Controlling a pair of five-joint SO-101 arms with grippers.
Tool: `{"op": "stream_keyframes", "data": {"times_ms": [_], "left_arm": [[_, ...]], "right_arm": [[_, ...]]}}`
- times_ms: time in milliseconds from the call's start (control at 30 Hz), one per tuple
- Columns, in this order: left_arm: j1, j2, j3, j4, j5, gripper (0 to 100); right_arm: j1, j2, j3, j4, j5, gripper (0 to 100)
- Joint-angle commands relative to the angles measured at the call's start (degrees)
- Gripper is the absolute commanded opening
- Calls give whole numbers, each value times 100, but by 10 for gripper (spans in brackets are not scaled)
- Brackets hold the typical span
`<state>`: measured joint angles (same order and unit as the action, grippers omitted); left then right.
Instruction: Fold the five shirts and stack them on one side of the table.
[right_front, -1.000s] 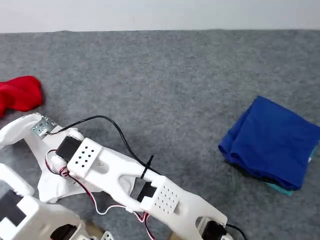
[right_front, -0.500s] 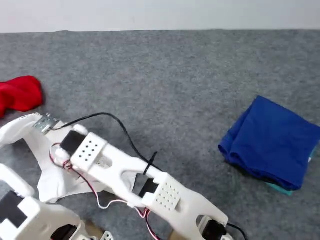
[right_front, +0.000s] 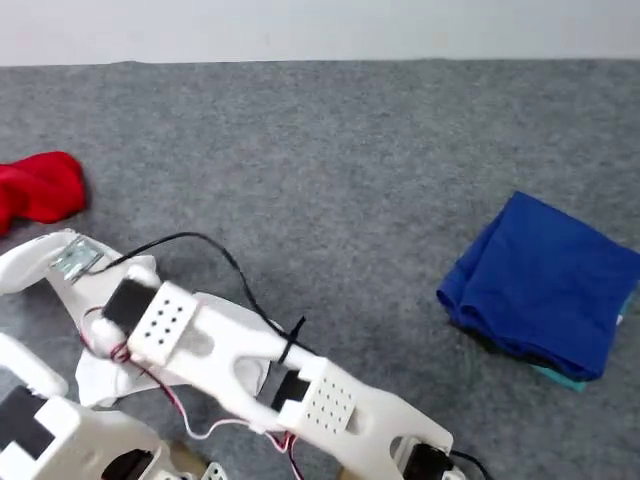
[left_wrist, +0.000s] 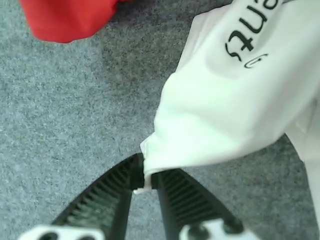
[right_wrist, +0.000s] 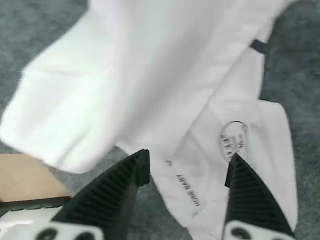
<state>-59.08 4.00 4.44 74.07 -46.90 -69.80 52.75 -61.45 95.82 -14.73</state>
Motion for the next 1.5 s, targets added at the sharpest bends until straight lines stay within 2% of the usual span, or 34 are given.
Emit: {"op": "stream_keyframes", "data": {"times_ms": [0, 267, 367, 600, 867, 1167, 1467], "left_arm": [[-141, -185, -13, 26, -18, 6], [-246, -185, 207, -105, -18, 6], [-360, -193, 330, -264, -18, 6], [-448, -185, 330, -299, -53, 6], [-448, -229, 312, -299, -220, 6], [-440, -237, 286, -299, -220, 6], [-53, -246, 154, 44, -220, 6]], "right_arm": [[-207, -180, -316, -251, 167, 262], [-171, 567, -264, -910, 404, 258], [-119, 769, -343, -945, 431, 185], [-57, 734, -422, -910, 1125, 9], [163, 734, -1055, -356, 1143, 10], [1437, 778, -1943, 655, 1547, 10], [2747, 1077, -1820, 330, 2233, 14]]}}
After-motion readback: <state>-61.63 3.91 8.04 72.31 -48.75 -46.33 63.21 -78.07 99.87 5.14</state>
